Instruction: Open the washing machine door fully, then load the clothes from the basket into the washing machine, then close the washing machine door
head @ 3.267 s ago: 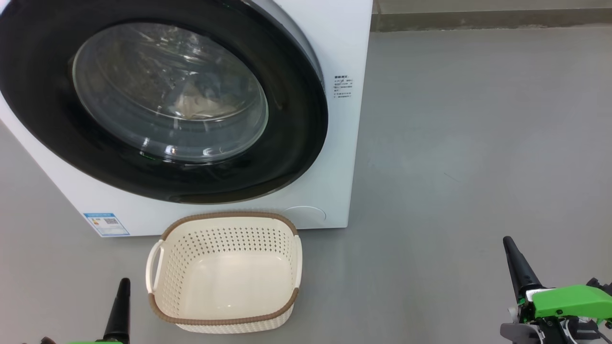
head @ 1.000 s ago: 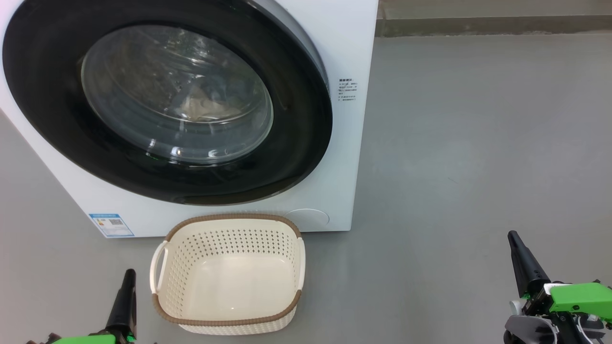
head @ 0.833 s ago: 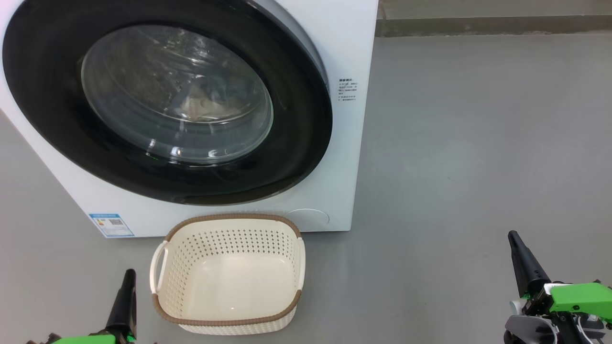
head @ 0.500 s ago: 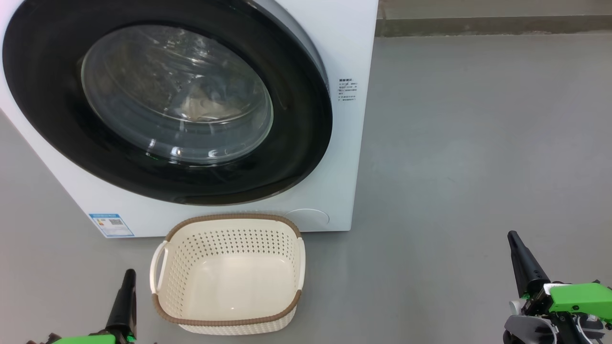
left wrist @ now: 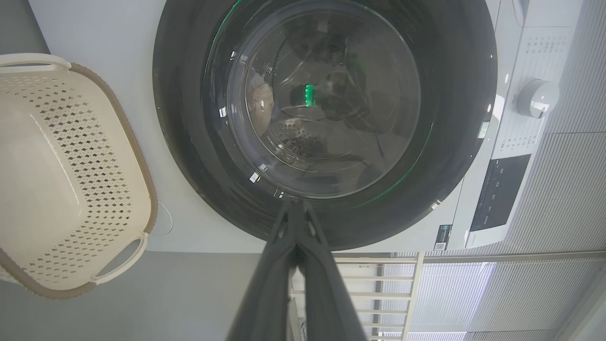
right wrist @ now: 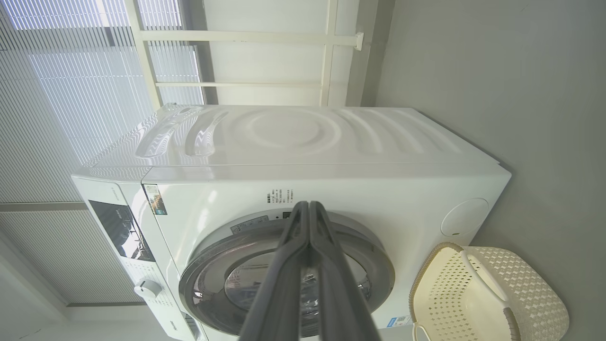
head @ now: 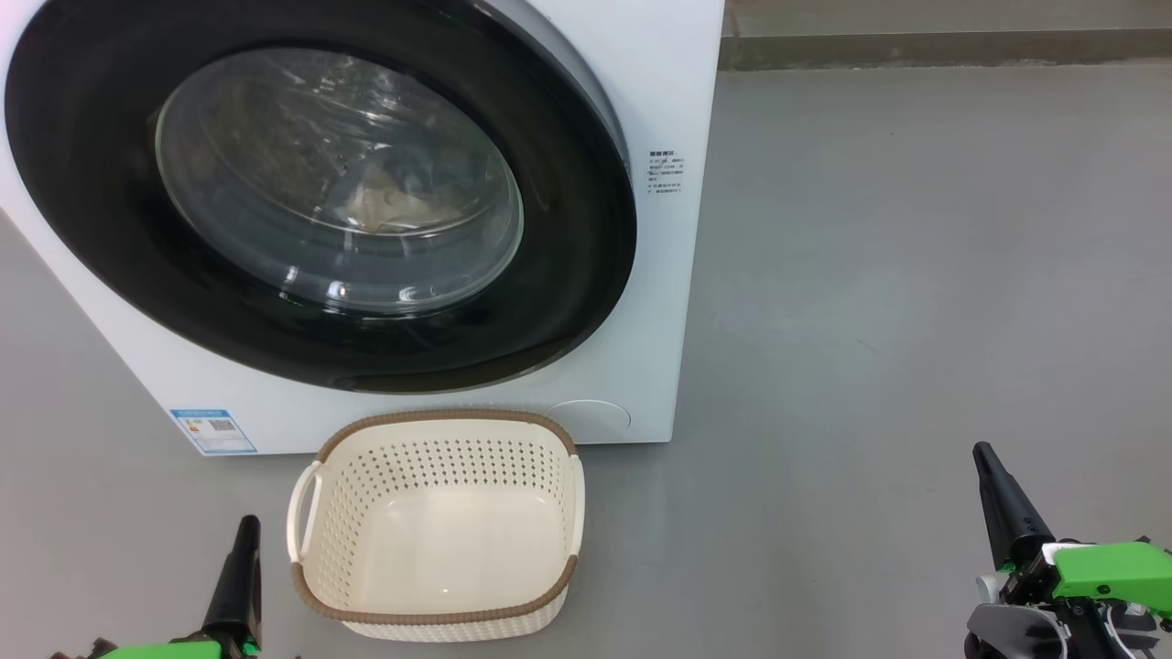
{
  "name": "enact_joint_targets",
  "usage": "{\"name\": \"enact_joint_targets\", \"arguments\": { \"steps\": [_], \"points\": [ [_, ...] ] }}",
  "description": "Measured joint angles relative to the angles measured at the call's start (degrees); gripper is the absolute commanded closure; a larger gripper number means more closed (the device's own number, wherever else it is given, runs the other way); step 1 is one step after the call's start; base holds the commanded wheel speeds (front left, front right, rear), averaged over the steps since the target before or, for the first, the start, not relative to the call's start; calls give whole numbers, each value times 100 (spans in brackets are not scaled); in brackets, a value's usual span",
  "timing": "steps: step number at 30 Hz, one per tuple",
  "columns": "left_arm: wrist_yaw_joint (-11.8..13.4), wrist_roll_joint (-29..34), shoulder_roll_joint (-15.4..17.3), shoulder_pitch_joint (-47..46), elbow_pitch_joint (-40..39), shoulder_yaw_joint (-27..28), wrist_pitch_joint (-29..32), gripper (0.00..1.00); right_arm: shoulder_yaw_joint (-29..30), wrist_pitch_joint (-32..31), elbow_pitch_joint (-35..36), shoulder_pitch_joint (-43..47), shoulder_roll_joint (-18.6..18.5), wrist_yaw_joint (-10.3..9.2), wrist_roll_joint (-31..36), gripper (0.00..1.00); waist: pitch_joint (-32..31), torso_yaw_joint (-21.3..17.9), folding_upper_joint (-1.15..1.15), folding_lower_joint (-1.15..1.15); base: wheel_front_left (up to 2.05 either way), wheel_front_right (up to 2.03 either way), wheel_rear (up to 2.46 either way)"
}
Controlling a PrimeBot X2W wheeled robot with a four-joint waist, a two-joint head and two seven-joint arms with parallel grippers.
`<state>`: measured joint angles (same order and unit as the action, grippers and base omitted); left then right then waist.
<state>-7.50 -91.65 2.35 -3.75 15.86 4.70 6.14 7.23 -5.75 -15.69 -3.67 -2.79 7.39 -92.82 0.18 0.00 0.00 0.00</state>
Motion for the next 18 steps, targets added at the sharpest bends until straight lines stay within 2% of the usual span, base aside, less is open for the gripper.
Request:
{"name": "enact_joint_targets", "arguments": {
  "steps": [18],
  "points": [
    [0,0,0,0,0,0,0,100,8,-23,0,0,18,0,1,100,0,0,0,0,0,0,0]
  ]
}}
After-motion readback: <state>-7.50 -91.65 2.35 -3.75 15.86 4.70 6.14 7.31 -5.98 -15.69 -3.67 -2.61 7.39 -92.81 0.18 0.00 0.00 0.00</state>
